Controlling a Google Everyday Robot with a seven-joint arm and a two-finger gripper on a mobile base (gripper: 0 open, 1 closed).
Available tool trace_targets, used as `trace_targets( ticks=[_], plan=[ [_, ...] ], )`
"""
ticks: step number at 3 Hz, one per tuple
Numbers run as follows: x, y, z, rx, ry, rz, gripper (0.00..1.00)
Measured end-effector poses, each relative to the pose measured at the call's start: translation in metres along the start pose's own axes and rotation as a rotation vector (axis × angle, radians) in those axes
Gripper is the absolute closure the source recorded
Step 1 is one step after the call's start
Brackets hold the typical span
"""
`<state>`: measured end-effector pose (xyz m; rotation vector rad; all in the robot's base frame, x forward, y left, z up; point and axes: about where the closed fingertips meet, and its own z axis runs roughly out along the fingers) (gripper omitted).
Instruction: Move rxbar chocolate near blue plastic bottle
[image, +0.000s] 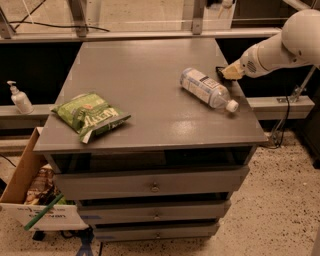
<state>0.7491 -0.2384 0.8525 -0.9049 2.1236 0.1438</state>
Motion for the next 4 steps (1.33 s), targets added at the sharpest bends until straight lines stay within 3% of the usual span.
trace_targets(
  ticks=[2, 3, 4],
  plan=[
    [-0.040, 0.041, -0.005, -0.111, -0.070, -0.076, 1.00],
    [-0.045, 0.054, -0.007, -0.147, -0.067, -0.090, 1.00],
    [-0.046, 0.061, -0.010, -0.163, -0.061, -0.093, 0.83]
  ],
)
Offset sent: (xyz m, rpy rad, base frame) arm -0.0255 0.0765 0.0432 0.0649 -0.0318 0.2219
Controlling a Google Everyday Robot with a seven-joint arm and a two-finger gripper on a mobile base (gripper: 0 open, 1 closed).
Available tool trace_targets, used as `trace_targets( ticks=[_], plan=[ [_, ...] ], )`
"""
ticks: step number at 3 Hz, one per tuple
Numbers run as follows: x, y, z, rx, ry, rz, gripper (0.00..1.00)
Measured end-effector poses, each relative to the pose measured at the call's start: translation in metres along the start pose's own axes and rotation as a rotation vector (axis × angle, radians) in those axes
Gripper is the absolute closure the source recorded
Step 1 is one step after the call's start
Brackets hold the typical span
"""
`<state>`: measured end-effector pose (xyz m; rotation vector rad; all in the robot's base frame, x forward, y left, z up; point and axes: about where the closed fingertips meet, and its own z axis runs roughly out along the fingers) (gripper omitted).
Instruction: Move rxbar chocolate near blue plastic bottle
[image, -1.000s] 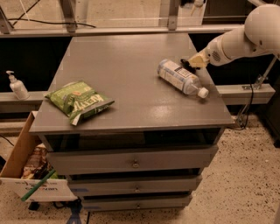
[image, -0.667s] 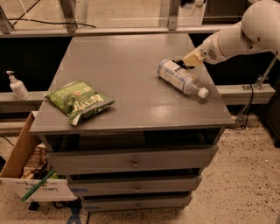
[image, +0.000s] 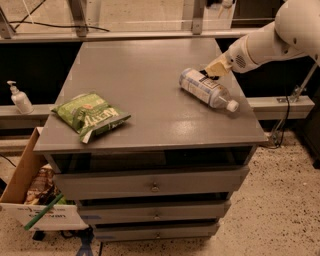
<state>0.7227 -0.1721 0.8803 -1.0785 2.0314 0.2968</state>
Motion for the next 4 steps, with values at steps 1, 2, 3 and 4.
trace_targets(
  ticks=[1, 2, 3, 4],
  plan=[
    [-0.003, 0.003, -0.002, -0.008, 0.004, 0.003, 0.59],
    [-0.007, 0.003, -0.003, -0.010, 0.004, 0.004, 0.36],
    [-0.010, 0.003, -0.005, -0.008, 0.005, 0.006, 0.12],
    [-0.015, 0.005, -0.008, -0.005, 0.003, 0.003, 0.00]
  ],
)
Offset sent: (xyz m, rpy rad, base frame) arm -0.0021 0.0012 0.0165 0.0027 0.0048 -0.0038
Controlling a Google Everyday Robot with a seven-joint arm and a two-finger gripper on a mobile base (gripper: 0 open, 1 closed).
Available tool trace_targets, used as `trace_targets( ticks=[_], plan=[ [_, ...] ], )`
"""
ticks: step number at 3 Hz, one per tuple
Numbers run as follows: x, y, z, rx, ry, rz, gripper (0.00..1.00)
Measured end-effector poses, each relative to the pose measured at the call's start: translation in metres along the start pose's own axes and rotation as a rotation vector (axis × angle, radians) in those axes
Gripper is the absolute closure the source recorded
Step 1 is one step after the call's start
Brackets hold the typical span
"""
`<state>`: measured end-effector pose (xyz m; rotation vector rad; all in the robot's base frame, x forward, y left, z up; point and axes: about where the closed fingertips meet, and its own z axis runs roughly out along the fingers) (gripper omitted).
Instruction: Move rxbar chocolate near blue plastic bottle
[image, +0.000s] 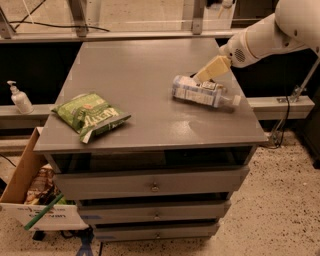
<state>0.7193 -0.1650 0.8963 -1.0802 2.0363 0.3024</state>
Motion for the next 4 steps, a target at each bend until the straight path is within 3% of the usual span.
trace_targets(
  ticks=[1, 2, 4],
  plan=[
    [-0.007, 0.000, -0.010, 0.010, -0.017, 0.000, 0.00],
    [-0.001, -0.001, -0.020, 0.027, -0.072, 0.042, 0.00],
    [0.030, -0.006, -0.035, 0.065, -0.237, 0.143, 0.00]
  ],
)
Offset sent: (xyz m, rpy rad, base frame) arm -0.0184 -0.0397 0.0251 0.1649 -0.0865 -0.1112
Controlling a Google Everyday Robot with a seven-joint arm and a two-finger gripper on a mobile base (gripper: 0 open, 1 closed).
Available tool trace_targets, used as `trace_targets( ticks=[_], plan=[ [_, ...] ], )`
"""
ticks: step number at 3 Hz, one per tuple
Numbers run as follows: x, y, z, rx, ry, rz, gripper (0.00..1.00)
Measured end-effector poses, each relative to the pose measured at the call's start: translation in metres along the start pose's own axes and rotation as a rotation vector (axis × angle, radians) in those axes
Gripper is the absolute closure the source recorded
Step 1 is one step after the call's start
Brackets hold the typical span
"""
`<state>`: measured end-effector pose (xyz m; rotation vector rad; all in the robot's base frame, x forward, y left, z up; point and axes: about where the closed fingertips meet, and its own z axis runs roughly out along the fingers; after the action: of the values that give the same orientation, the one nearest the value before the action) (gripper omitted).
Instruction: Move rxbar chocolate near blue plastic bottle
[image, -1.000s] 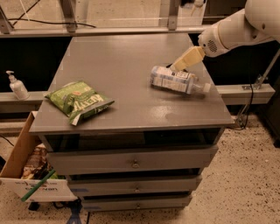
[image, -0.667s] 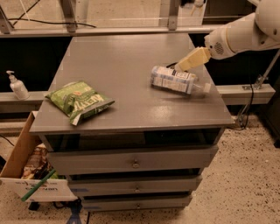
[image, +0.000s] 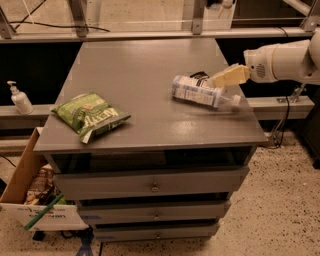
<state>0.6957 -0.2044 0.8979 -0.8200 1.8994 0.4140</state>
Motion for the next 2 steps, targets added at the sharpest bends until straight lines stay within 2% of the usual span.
trace_targets(
  ticks=[2],
  plan=[
    [0.028, -0.005, -0.017, 0.034, -0.046, 0.024, 0.00]
  ],
)
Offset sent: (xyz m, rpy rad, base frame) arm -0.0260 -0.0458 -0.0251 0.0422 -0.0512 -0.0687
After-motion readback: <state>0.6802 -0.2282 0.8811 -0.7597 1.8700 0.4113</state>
